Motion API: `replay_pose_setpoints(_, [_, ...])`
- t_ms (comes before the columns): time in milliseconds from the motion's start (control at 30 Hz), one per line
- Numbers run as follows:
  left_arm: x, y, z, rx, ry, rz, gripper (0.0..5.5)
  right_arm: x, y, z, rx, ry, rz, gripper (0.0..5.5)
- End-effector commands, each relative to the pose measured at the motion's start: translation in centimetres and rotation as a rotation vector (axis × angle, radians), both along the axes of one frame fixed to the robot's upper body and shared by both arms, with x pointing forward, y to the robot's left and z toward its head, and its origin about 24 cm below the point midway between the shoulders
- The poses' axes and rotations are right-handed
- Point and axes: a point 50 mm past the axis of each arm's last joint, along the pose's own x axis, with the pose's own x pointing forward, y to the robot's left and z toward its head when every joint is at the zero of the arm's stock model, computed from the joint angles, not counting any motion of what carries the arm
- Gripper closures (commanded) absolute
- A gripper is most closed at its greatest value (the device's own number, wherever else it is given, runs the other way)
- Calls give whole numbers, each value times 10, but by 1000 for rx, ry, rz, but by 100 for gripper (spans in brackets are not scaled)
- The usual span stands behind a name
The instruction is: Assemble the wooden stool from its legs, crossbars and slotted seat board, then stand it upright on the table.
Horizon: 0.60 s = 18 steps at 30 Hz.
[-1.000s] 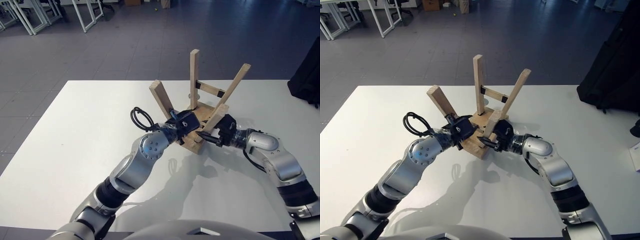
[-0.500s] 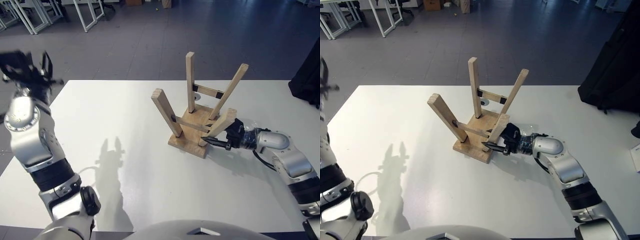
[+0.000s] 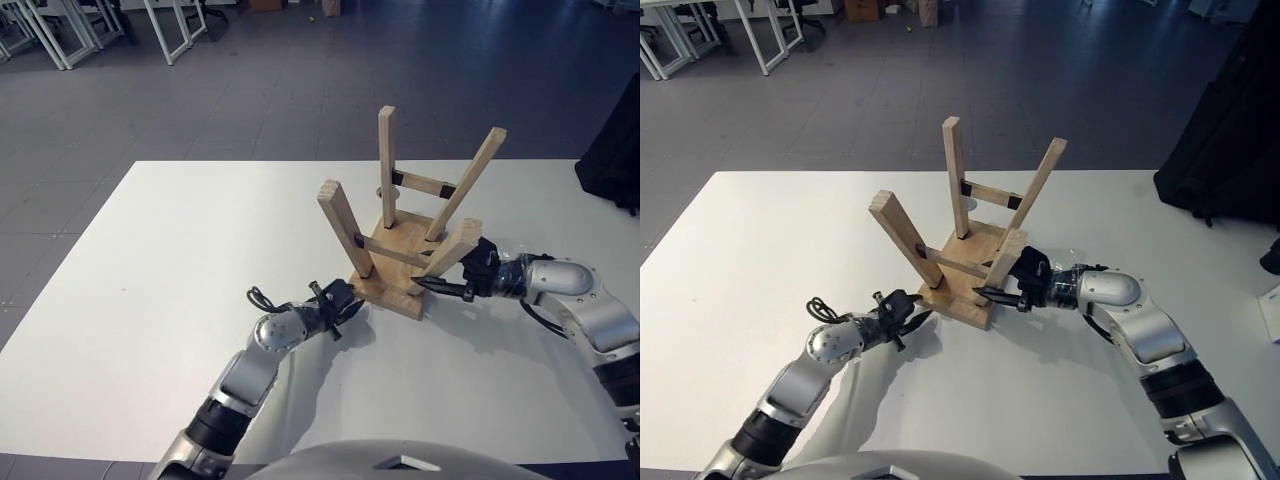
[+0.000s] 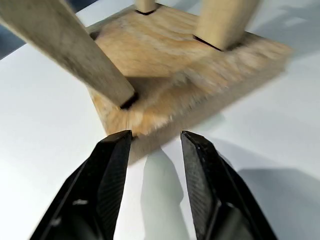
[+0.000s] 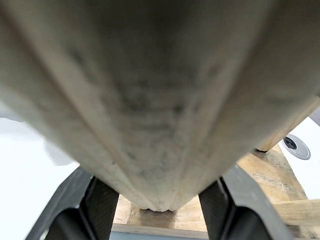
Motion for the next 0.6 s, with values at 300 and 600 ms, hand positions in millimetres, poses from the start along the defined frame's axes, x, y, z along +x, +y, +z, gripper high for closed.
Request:
replay_pose_setpoints(300, [-4,63,3,68,143,143,367,25,11,-41,-214,115,282,348])
replay_pose_setpoints(600, [-9,70,0,67,178,163,367,52,30,-19,-164,-71,377,348])
